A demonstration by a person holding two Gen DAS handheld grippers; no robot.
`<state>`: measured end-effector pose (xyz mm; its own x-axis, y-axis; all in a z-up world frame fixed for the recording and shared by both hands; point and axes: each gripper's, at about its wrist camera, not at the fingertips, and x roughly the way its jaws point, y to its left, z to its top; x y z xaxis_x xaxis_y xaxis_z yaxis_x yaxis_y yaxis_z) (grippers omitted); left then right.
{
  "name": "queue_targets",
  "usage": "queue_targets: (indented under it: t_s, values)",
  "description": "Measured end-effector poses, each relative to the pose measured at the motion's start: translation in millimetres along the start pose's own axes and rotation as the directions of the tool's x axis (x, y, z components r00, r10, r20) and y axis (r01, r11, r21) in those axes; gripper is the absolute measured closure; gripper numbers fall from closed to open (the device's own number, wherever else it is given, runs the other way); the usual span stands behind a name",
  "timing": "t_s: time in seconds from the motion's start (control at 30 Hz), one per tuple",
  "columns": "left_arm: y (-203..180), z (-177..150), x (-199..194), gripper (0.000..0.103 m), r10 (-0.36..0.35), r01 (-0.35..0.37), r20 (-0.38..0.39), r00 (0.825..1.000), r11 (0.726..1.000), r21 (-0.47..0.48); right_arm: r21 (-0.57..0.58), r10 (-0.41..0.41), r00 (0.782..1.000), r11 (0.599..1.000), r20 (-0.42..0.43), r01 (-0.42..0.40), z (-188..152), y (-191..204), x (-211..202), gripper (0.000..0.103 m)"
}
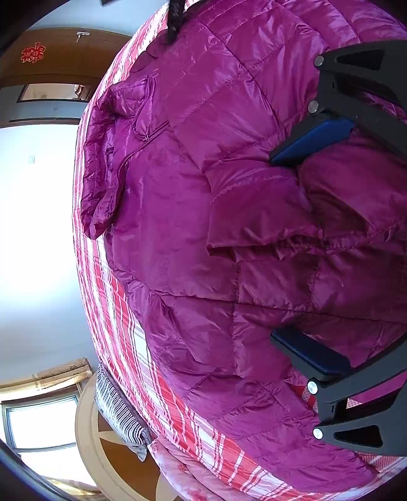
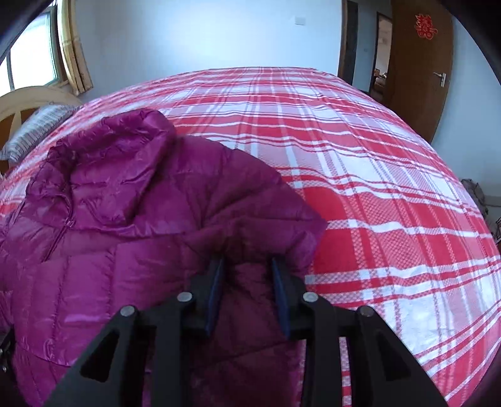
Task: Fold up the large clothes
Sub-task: 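Carry the sleeve across the jacket body and open the right tool, then grasp the cuff of the other sleeve with the left tool and lift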
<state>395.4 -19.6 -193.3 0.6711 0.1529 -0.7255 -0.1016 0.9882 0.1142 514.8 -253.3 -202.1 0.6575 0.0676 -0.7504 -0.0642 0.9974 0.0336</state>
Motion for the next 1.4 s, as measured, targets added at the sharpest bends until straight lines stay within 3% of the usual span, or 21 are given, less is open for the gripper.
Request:
queue_targets:
  t_s: [0.03,0.13,0.23,0.33,0.43,0.57,0.8,0.97,1.07,1.17,1.3,1.4]
  values:
    - [0,0,0,0.001,-0.002,0.002,0.000,1.000,1.000,-0.002,-0.002,-0.017,1.000,1.000,-0.009,0.017,1,1,-5,0.065]
    - [0,0,0,0.001,-0.006,0.006,0.000,1.000,1.000,-0.005,0.049,0.043,0.999,0.998,0.011,-0.044,5,11,-45,0.064]
    - [1,0,0,0.001,-0.006,0.006,0.001,1.000,1.000,-0.005,0.007,0.116,0.992,0.993,0.038,-0.117,1,43,-85,0.053]
    - [1,0,0,0.001,-0.008,0.008,0.001,1.000,1.000,-0.008,-0.062,0.201,0.979,0.978,0.035,-0.198,-12,87,-102,0.050]
    - [3,0,0,0.001,-0.015,0.015,0.001,1.000,1.000,-0.016,-0.154,0.176,0.984,0.973,0.018,-0.171,-31,121,-90,0.050]
    - [3,0,2,0.001,-0.029,0.029,-0.013,1.000,0.999,-0.018,-0.144,0.152,0.988,0.977,-0.043,-0.156,-60,128,-50,0.051]
    - [14,3,7,0.001,-0.122,0.118,-0.051,0.991,0.990,-0.076,-0.161,0.134,0.991,0.978,0.007,-0.131,-73,133,-46,0.049]
    - [41,-4,-25,0.001,-0.188,0.182,-0.040,0.981,0.977,-0.113,-0.171,0.118,0.993,0.979,0.016,-0.114,-77,137,-47,0.049]
    - [69,-15,-63,0.001,-0.139,0.142,0.043,0.989,0.987,-0.070,-0.186,0.102,0.995,0.978,0.019,-0.096,-76,139,-47,0.049]
    - [113,-33,-90,0.001,-0.007,0.009,0.105,0.994,1.000,-0.024,-0.176,0.113,0.993,0.978,0.020,-0.107,-76,136,-47,0.049]
    - [205,-65,-95,0.001,0.174,-0.166,0.053,0.983,0.978,-0.130,-0.179,0.109,0.994,0.978,0.026,-0.103,-76,137,-48,0.049]
    - [257,-84,-91,0.001,0.191,-0.188,-0.010,0.982,0.952,-0.240,-0.178,0.111,0.993,0.978,0.029,-0.104,-76,137,-48,0.049]
